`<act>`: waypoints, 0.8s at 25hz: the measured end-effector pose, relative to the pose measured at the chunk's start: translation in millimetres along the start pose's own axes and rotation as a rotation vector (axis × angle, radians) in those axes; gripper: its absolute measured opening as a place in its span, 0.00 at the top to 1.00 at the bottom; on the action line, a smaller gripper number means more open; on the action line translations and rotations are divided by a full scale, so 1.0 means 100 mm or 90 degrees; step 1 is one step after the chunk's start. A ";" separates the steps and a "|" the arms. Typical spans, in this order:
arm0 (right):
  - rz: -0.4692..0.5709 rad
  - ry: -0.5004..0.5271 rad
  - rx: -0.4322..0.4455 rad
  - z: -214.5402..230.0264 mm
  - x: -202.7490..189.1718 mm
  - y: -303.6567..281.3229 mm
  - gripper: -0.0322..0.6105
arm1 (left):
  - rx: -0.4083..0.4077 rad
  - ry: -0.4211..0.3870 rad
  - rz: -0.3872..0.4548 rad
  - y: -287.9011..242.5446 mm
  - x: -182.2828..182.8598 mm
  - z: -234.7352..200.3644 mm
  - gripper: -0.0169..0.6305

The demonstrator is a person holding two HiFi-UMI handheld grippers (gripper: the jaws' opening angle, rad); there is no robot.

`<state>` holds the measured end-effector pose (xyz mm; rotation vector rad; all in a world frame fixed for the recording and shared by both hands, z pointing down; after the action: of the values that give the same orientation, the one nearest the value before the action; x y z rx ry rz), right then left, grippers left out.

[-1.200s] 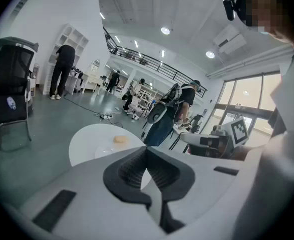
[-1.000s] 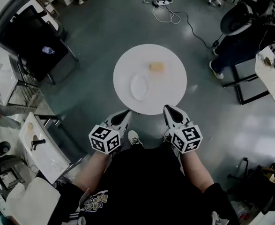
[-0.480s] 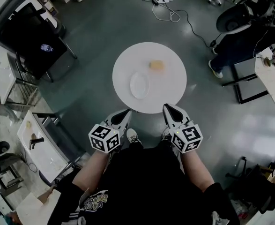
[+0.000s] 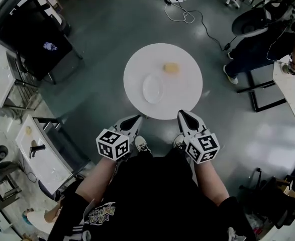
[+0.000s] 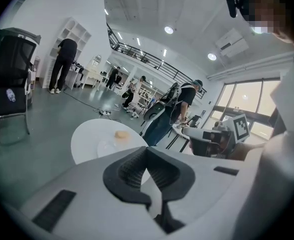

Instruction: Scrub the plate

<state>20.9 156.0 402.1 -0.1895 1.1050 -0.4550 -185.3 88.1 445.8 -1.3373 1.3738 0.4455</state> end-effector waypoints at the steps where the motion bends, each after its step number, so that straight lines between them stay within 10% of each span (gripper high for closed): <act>1: 0.001 -0.001 -0.002 -0.01 0.00 0.00 0.92 | -0.002 -0.001 -0.001 0.02 0.00 -0.01 0.96; 20: -0.066 0.016 0.069 0.65 0.38 -0.39 0.92 | 0.107 0.068 -0.015 -0.47 -0.01 -0.11 0.96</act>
<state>82.6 99.6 414.0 -0.1468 1.0949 -0.6096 -149.6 65.6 469.0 -1.2523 1.4486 0.2392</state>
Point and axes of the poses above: the fingertips, and each gripper's own axes: y backward along the fingers, z to its right, x out of its top, the point moved 6 cm from there along y, backward along the fingers, and after that the axes turned 13 degrees about -y, right-handed, at the moved point
